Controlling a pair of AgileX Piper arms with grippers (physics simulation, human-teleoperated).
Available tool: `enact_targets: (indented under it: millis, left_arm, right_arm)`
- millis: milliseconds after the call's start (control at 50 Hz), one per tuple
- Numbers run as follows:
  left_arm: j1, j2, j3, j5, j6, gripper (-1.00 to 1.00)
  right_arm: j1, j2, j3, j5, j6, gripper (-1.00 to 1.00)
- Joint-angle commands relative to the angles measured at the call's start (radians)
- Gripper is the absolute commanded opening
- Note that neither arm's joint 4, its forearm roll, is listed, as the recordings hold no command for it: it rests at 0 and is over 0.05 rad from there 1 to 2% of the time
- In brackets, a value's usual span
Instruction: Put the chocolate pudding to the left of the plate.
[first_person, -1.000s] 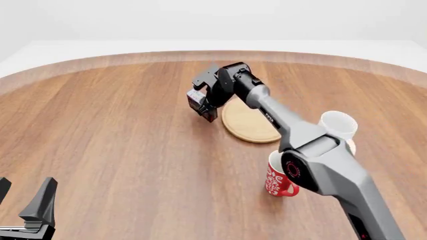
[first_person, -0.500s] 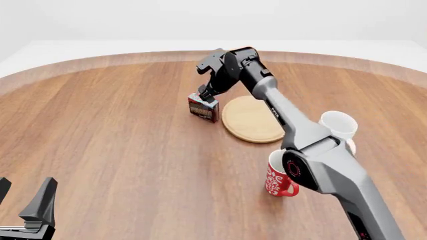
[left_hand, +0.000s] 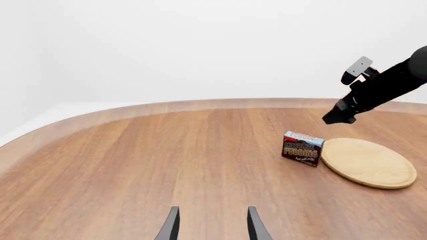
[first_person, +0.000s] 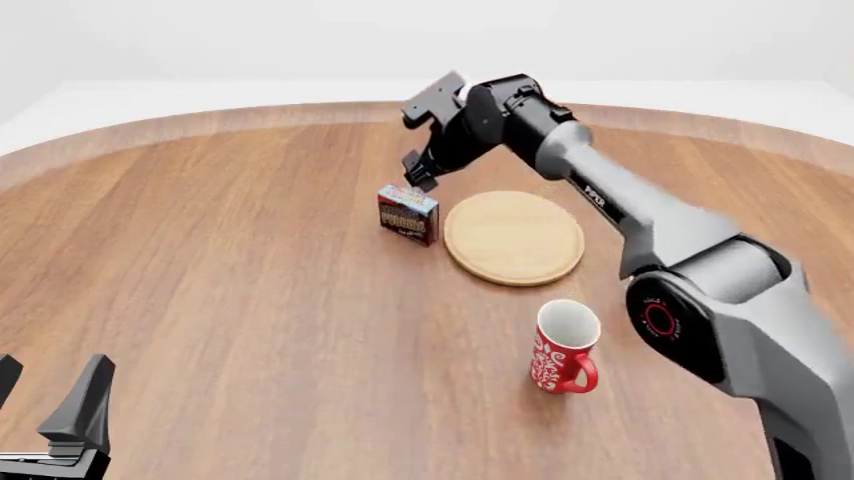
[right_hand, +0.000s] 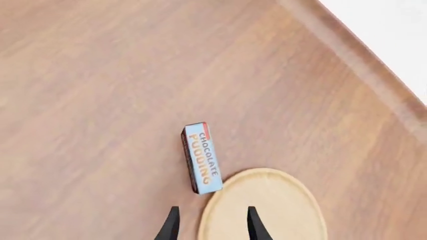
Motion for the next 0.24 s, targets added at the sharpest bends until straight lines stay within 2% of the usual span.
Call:
enact_targets:
  millis: [20,240]
  left_arm:
    - [0.0,0.0,0.0,0.0,0.0,1.0]
    - [0.0,0.0,0.0,0.0,0.0,1.0]
  right_arm:
    - [0.019,-0.158,0.211,-0.108,0.015,1.0]
    - [0.077,-0.381,0.507,-0.275,0.072,1.0]
